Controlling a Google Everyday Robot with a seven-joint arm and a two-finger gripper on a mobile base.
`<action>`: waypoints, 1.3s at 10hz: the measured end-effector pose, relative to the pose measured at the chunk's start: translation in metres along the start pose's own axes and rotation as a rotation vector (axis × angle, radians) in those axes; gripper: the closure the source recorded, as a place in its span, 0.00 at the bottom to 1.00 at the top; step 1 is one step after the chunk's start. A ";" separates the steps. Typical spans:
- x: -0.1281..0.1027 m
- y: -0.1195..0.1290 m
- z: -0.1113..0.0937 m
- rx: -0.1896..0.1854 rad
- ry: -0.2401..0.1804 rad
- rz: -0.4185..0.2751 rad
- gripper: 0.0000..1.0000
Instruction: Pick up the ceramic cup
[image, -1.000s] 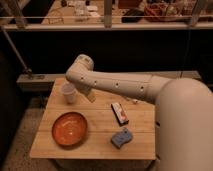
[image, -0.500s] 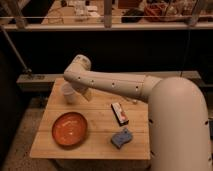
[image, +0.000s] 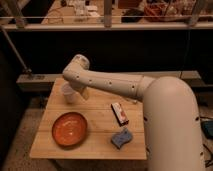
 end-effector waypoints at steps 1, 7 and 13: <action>-0.001 -0.003 0.002 0.006 -0.004 -0.004 0.20; -0.003 -0.021 0.012 0.034 -0.033 -0.025 0.20; -0.009 -0.034 0.027 0.047 -0.066 -0.044 0.20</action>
